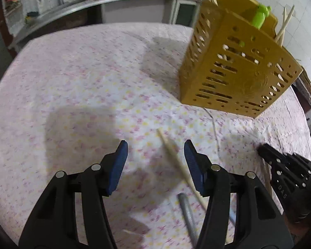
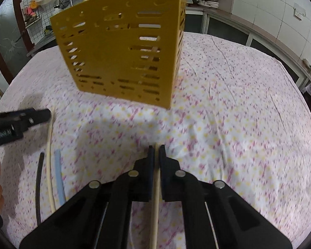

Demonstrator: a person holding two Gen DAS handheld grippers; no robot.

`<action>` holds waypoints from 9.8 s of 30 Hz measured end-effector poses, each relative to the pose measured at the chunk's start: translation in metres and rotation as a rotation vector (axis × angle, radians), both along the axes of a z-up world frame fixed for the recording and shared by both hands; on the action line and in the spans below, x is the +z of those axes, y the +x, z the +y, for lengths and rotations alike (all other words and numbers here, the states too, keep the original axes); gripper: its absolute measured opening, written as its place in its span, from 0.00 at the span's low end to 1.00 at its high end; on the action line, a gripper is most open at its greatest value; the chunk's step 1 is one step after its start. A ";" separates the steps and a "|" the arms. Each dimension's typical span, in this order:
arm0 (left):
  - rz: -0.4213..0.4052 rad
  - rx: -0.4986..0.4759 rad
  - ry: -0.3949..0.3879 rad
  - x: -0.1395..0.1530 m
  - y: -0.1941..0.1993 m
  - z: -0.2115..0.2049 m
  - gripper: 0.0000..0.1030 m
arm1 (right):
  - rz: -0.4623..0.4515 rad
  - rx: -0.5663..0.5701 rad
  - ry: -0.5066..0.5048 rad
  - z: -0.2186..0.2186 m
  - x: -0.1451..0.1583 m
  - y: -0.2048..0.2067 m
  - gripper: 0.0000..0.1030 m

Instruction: Organize utensils

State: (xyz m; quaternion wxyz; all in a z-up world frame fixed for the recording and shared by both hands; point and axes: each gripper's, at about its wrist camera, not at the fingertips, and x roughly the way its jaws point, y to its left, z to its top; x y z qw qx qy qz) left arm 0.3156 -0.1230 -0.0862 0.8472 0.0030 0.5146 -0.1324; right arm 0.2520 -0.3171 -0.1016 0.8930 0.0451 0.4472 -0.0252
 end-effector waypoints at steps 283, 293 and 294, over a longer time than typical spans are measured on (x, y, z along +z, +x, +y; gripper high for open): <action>-0.350 0.127 -0.045 0.091 -0.079 0.111 0.36 | -0.388 -0.225 0.038 -0.105 0.105 -0.113 0.38; -0.185 0.076 -0.078 0.024 -0.164 0.096 0.39 | -0.271 -0.134 0.068 -0.055 0.050 -0.173 0.38; -0.176 0.065 -0.072 0.019 -0.170 0.093 0.39 | -0.267 -0.128 0.065 -0.052 0.048 -0.176 0.38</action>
